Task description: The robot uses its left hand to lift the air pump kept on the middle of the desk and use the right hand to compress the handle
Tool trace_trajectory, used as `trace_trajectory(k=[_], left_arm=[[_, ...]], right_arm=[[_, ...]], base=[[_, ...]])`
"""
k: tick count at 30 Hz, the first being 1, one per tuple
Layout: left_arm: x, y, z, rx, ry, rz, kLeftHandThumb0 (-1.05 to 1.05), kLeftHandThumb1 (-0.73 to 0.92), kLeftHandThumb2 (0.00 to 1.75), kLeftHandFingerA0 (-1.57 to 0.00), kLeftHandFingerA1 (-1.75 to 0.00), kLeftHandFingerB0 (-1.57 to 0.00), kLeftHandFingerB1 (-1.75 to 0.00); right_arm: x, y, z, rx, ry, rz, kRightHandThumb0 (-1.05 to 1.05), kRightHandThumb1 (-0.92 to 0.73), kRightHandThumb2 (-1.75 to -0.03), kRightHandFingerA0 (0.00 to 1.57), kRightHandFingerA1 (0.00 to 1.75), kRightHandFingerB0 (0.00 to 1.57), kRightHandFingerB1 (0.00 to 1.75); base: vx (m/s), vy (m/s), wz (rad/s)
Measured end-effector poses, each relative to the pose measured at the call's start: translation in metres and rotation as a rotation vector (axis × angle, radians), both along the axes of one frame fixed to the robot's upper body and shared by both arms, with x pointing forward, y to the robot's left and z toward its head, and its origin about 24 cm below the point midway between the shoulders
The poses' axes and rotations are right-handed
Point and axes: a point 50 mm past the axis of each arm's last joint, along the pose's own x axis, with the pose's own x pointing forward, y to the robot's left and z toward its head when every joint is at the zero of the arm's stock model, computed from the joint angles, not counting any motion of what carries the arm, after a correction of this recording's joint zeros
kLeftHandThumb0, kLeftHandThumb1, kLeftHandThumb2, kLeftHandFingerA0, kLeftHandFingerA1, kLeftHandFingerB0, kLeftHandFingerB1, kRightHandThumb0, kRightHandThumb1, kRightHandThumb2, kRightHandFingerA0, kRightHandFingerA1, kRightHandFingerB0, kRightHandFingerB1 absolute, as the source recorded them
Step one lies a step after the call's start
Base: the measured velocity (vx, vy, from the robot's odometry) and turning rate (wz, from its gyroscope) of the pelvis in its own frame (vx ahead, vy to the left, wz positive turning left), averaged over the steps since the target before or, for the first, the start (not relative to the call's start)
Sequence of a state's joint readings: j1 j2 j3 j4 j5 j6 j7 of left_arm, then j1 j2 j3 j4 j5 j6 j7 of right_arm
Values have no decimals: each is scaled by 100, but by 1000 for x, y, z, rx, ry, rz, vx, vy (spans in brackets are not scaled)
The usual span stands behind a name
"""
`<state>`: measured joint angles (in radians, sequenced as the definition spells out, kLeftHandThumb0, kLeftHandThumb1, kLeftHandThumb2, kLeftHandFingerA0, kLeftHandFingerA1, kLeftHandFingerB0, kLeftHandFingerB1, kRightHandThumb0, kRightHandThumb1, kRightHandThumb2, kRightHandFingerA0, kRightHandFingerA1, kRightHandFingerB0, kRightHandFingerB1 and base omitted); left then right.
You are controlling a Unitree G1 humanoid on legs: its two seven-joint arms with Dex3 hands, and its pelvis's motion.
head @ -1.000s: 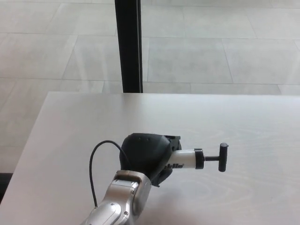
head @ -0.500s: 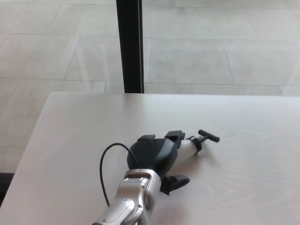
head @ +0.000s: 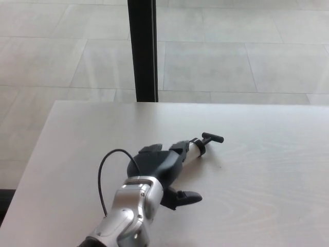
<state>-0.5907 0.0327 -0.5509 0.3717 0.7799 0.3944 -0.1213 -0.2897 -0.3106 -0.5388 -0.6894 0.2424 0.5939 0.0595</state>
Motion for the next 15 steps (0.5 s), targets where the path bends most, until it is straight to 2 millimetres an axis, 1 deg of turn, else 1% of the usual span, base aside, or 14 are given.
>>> trace_trajectory(k=[1,2,3,4,5,6,7,9,10,11,12,13,14,15], left_arm=[[1,5,9,-27,-22,7,-101,64,105,0,-15,0,0],[2,9,15,-53,-39,15,-101,64,105,0,-15,0,0],[3,15,23,-91,-59,23,-101,68,102,0,-13,-10,-1],[3,19,28,-116,-71,28,-101,68,102,0,-13,-10,-1],[3,24,33,-144,-86,36,-93,65,102,-2,-18,-12,-9],[3,32,39,-174,-101,47,-88,63,100,-3,-16,-11,-14],[3,43,45,-204,-119,63,-82,58,97,-1,-22,-7,-26],[2,58,52,-243,-142,88,-81,60,99,-1,-22,-7,-23],[1,67,56,-263,-152,104,-77,57,97,-2,-27,-2,-33],[1,75,59,-281,-161,119,-82,61,98,0,-25,-4,-29],[0,81,61,-294,-168,132,-75,57,95,0,-32,-10,-35],[-2,96,65,-321,-181,163,-64,81,65,-7,-29,-12,-26],[-4,105,67,-337,-186,183,-70,82,64,-8,-31,-12,-27],[-6,115,67,-351,-189,205,-78,62,99,-3,-45,-10,-43]], right_arm=[[0,-1,-1,3,6,-2,-85,-91,-73,19,58,33,43],[0,-2,-2,5,12,-4,-85,-91,-73,19,58,33,43],[1,-3,-4,8,18,-7,-82,-92,-75,18,54,29,42],[0,-4,-5,10,23,-11,-82,-92,-75,18,54,29,42],[0,-5,-6,12,28,-14,-83,-92,-77,16,54,29,43],[0,-7,-7,16,36,-20,-81,-92,-76,16,54,29,44],[0,-9,-10,20,46,-27,-82,-92,-76,18,53,31,43],[0,-12,-13,26,64,-37,-84,-92,-77,20,54,32,43],[0,-13,-15,29,73,-42,-86,-92,-80,19,53,32,42],[0,-15,-17,32,81,-47,-83,-92,-75,20,53,32,38],[0,-16,-19,36,89,-52,-88,-92,-79,17,50,31,38],[0,-20,-22,40,106,-63,-86,-92,-78,17,48,29,37],[0,-22,-25,45,119,-71,-84,-91,-76,18,44,29,36],[-1,-25,-28,48,131,-80,-85,-92,-75,20,42,29,36]], base=[[0,0,0],[0,0,0],[0,0,0],[0,0,0],[0,0,0],[0,0,0],[0,0,0],[0,0,0],[0,0,0],[0,0,0],[0,0,0],[0,0,0],[0,0,0],[0,0,0]])
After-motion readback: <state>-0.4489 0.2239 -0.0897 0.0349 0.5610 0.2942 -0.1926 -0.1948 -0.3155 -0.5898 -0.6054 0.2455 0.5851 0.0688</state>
